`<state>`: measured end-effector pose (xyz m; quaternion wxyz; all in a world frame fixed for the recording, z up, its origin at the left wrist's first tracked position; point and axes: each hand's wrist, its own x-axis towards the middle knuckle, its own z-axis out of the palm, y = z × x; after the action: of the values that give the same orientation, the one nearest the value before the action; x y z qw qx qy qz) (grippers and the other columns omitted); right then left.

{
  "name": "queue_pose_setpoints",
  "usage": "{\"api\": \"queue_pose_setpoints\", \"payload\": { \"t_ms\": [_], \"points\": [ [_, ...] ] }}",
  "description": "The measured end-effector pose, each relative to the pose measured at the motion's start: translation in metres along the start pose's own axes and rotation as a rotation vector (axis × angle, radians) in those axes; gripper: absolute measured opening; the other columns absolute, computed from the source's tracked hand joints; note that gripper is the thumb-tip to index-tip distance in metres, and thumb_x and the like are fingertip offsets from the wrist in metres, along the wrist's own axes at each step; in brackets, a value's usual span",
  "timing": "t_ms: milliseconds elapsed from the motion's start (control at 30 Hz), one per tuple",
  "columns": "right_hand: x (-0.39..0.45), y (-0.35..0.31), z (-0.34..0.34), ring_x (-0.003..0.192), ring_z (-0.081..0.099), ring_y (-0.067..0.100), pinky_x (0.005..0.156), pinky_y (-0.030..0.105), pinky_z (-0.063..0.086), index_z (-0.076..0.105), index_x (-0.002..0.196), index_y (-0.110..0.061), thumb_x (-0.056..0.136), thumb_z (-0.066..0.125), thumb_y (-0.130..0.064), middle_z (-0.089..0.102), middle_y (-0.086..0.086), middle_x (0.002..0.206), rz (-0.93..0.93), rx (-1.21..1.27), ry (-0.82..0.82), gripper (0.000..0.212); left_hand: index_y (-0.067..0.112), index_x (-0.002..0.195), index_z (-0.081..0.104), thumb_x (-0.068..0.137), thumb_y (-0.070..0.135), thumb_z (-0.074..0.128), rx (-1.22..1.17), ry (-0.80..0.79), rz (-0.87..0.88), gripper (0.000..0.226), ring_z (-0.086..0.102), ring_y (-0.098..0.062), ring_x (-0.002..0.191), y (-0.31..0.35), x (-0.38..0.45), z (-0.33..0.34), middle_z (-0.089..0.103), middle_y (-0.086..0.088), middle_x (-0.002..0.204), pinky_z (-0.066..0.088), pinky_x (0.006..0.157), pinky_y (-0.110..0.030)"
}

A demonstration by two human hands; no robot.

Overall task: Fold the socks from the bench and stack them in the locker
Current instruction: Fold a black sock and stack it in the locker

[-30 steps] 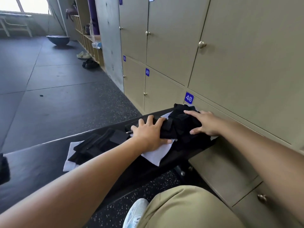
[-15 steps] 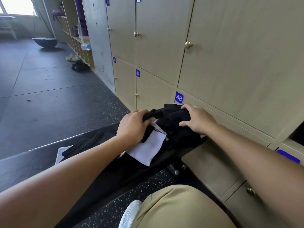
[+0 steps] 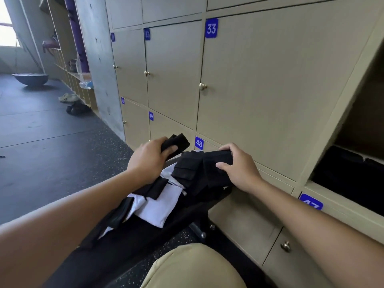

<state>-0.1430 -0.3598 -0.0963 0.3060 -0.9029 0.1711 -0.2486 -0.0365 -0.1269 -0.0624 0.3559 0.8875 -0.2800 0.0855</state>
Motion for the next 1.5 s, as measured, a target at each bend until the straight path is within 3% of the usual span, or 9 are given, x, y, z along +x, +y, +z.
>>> {"api": "queue_pose_setpoints", "payload": {
  "t_ms": [267,367,600,767,867,1000,1167,1400,1500],
  "points": [
    [-0.036,0.003,-0.054,0.083,0.064,0.003,0.076,0.022,0.05,0.063,0.111,-0.025,0.083,0.081,-0.016,0.067,-0.015,0.092,0.083,0.212,0.066,0.035,0.023,0.1,0.067,0.102,0.042,0.057,-0.219,-0.071,-0.005,0.022,0.066,-0.02,0.078,0.044,-0.002,0.0,0.069,0.003,0.08,0.048,0.066,-0.032],
    [-0.049,0.005,-0.075,0.086,0.066,0.009,0.08,0.026,0.055,0.062,0.112,-0.024,0.083,0.081,-0.016,0.069,-0.008,0.096,0.132,0.296,0.082,0.036,0.02,0.098,0.069,0.101,0.045,0.058,-0.311,-0.124,-0.038,0.028,0.069,-0.02,0.083,0.062,-0.007,0.008,0.072,0.001,0.085,0.053,0.075,-0.035],
    [-0.073,0.004,-0.122,0.095,0.073,0.02,0.078,0.029,0.06,0.061,0.114,-0.022,0.085,0.08,-0.009,0.073,0.001,0.106,0.167,0.559,0.108,0.037,0.017,0.102,0.07,0.101,0.047,0.057,-0.536,-0.176,-0.071,0.033,0.071,-0.013,0.085,0.127,-0.019,0.021,0.075,0.002,0.091,0.051,0.069,-0.025],
    [-0.085,0.0,-0.154,0.093,0.074,0.013,0.073,0.023,0.058,0.061,0.114,-0.022,0.091,0.072,-0.004,0.072,0.001,0.111,0.125,0.657,0.162,0.031,0.016,0.101,0.071,0.103,0.048,0.054,-0.695,-0.301,-0.122,0.037,0.076,-0.021,0.091,0.166,-0.03,0.037,0.079,-0.006,0.097,0.061,0.09,-0.046],
    [-0.092,0.0,-0.17,0.093,0.075,0.013,0.073,0.024,0.058,0.061,0.117,-0.022,0.092,0.071,-0.006,0.074,0.001,0.109,0.125,0.704,0.197,0.031,0.012,0.111,0.069,0.102,0.053,0.052,-0.769,-0.406,-0.202,0.045,0.076,-0.026,0.092,0.181,-0.033,0.051,0.077,-0.013,0.103,0.062,0.089,-0.048],
    [-0.1,0.007,-0.18,0.091,0.075,0.01,0.071,0.02,0.057,0.061,0.118,-0.022,0.092,0.072,-0.01,0.077,-0.001,0.105,0.184,0.704,0.203,0.031,0.018,0.121,0.068,0.099,0.052,0.059,-0.919,-0.512,-0.316,0.043,0.075,-0.025,0.098,0.2,-0.045,0.07,0.076,-0.004,0.111,0.064,0.081,-0.043],
    [-0.106,0.021,-0.179,0.093,0.075,0.011,0.085,0.028,0.059,0.061,0.119,-0.027,0.091,0.075,-0.017,0.077,-0.002,0.104,0.271,0.643,0.194,0.033,0.02,0.124,0.069,0.099,0.052,0.055,-1.008,-0.676,-0.312,0.043,0.076,-0.024,0.103,0.201,-0.052,0.088,0.078,-0.002,0.112,0.06,0.091,-0.045],
    [-0.116,0.036,-0.178,0.088,0.075,0.013,0.068,0.019,0.056,0.059,0.121,-0.027,0.088,0.078,-0.018,0.077,-0.002,0.101,0.361,0.559,0.185,0.039,0.012,0.116,0.073,0.092,0.041,0.067,-1.003,-0.813,-0.292,0.038,0.077,-0.02,0.096,0.194,-0.056,0.105,0.08,-0.005,0.105,0.062,0.08,-0.041],
    [-0.118,0.042,-0.181,0.092,0.075,0.02,0.079,0.034,0.061,0.062,0.118,-0.023,0.089,0.077,-0.025,0.078,-0.001,0.1,0.406,0.518,0.167,0.033,0.011,0.114,0.073,0.091,0.038,0.071,-0.954,-0.803,-0.269,0.036,0.078,-0.02,0.092,0.191,-0.05,0.11,0.08,-0.005,0.1,0.062,0.077,-0.04]
  ]
}}
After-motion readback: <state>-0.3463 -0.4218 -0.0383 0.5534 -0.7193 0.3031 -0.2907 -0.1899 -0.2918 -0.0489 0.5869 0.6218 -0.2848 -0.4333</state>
